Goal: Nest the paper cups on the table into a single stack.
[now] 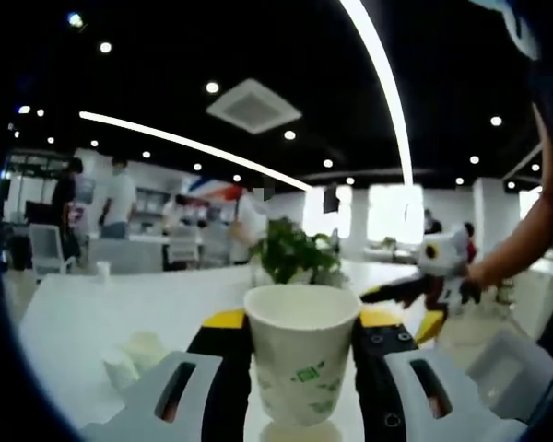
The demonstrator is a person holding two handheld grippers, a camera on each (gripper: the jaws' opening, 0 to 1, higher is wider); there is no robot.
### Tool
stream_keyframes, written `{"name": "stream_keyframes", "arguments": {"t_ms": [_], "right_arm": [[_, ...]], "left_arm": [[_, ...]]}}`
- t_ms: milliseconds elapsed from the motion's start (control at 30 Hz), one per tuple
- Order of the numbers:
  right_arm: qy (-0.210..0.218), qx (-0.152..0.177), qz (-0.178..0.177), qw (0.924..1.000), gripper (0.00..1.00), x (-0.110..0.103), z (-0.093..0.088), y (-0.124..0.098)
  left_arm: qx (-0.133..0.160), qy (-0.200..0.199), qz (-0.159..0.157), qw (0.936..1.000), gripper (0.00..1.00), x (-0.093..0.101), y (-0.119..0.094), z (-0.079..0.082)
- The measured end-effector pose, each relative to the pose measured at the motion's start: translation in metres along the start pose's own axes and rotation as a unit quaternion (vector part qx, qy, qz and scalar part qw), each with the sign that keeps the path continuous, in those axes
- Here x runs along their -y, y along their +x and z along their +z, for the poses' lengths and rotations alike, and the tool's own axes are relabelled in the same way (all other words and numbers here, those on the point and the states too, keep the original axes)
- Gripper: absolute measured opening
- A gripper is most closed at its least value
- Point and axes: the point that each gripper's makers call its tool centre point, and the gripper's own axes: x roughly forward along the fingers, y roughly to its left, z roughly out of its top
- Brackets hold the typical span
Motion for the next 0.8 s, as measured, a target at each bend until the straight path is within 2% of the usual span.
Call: {"name": "stream_keyframes", "arguments": {"t_ms": [400, 800], "right_arm": [[0.002, -0.012, 0.002, 0.9999, 1.00, -0.006, -0.010, -0.001], [0.003, -0.011, 0.007, 0.9999, 1.00, -0.008, -0.007, 0.005]], "left_arm": [[0.004, -0.013, 0.007, 0.9999, 0.41, -0.004, -0.003, -0.013], [-0.005, -0.017, 0.008, 0.9998, 0.41, -0.005, -0.005, -0.031]]}}
